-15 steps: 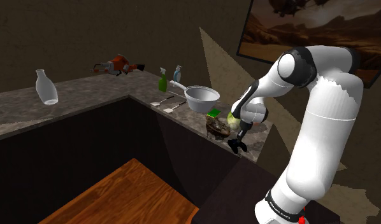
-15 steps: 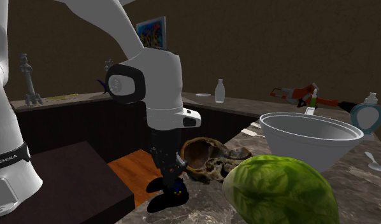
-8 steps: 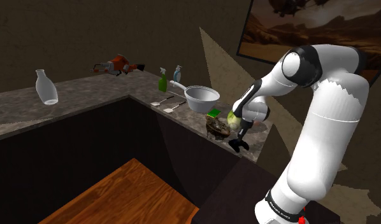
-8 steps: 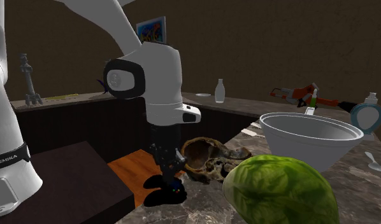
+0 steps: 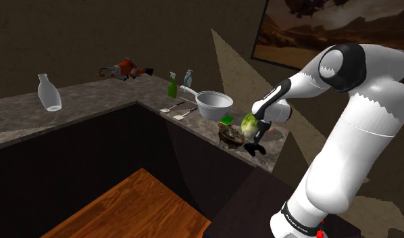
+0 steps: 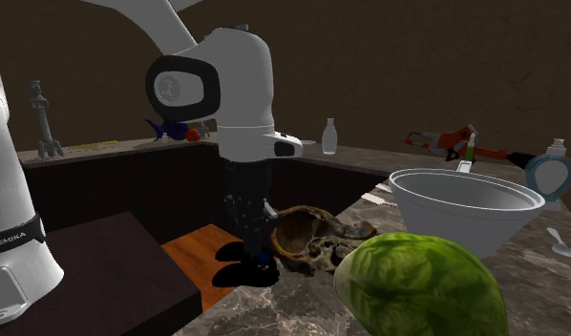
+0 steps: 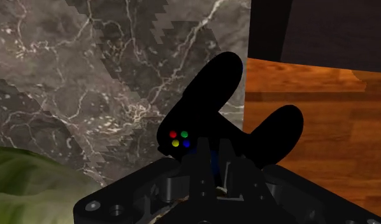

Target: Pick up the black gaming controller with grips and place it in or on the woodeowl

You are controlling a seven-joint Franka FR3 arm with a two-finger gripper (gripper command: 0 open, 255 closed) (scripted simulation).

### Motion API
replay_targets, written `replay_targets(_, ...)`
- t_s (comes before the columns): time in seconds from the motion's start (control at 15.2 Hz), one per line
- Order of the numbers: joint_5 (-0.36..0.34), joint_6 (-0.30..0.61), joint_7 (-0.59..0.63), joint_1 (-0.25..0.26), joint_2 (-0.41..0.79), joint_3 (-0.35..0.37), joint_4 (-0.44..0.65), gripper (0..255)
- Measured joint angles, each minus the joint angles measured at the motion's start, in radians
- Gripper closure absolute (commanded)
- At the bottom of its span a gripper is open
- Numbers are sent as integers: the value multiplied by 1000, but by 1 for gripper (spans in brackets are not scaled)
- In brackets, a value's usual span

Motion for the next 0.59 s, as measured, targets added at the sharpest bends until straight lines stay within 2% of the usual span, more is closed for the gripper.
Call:
replay_targets(0.33,-124,-71,90,-3,-94,-11,5,255)
replay_targets(0.59,-191,-135,142,-13,-156,-1,23,255)
